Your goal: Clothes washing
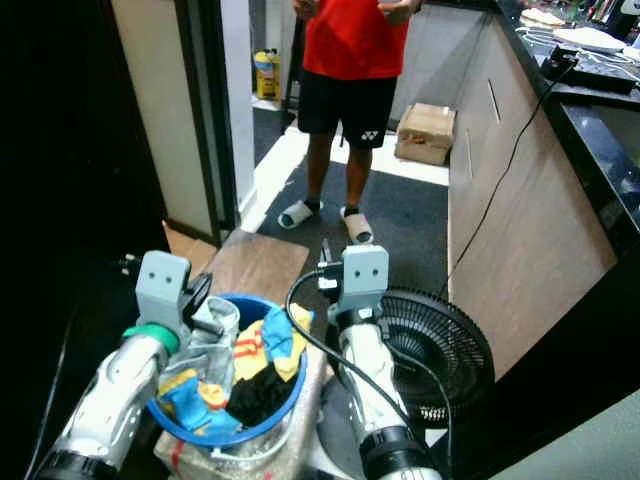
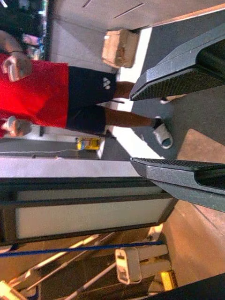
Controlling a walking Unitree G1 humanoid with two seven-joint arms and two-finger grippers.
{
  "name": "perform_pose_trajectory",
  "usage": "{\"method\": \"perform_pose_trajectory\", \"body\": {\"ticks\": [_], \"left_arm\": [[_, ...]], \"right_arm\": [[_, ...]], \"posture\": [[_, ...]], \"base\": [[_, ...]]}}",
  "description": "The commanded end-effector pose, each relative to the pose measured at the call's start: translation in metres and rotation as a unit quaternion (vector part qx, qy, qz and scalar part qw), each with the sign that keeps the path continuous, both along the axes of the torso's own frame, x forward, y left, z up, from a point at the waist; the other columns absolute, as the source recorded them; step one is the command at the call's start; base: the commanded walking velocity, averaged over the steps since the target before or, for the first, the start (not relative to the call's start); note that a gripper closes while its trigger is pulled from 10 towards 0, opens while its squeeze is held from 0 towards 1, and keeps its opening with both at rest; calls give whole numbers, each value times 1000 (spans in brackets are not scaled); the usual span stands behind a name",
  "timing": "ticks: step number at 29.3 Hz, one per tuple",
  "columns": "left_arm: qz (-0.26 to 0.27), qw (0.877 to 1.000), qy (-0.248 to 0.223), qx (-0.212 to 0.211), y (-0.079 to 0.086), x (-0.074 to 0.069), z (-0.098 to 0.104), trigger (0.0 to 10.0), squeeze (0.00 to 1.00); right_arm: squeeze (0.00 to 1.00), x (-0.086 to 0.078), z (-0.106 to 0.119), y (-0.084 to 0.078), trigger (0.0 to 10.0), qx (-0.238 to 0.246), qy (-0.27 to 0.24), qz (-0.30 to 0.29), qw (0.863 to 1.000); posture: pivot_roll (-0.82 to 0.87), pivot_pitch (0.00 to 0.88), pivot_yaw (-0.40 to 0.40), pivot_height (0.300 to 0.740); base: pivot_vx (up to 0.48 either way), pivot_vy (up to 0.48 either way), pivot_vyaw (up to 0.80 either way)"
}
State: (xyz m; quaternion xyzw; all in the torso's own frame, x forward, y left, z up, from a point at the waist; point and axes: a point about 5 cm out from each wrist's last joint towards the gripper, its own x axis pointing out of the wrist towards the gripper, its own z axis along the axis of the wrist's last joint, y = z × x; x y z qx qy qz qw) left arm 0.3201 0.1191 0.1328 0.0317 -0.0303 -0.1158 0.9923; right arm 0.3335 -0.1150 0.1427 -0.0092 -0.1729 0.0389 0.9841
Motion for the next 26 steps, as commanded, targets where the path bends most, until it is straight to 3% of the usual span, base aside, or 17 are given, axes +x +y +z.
{"method": "perform_pose_trajectory", "body": {"ticks": [1,8,26], "left_arm": [[-2,1000,13,5,-2,-2,-5,10000,0],[0,1000,26,12,1,-5,-13,10000,0],[5,999,40,12,3,-7,-11,10000,0]], "right_arm": [[0,-2,-5,1,10000,-3,11,1,1000],[0,-6,-11,0,10000,-6,27,6,1000],[0,-10,-9,1,10000,-7,39,9,999]], "posture": [[104,0,15,700],[101,0,19,680],[107,0,21,620]], "base": [[0,0,0],[0,0,0],[0,0,0]]}}
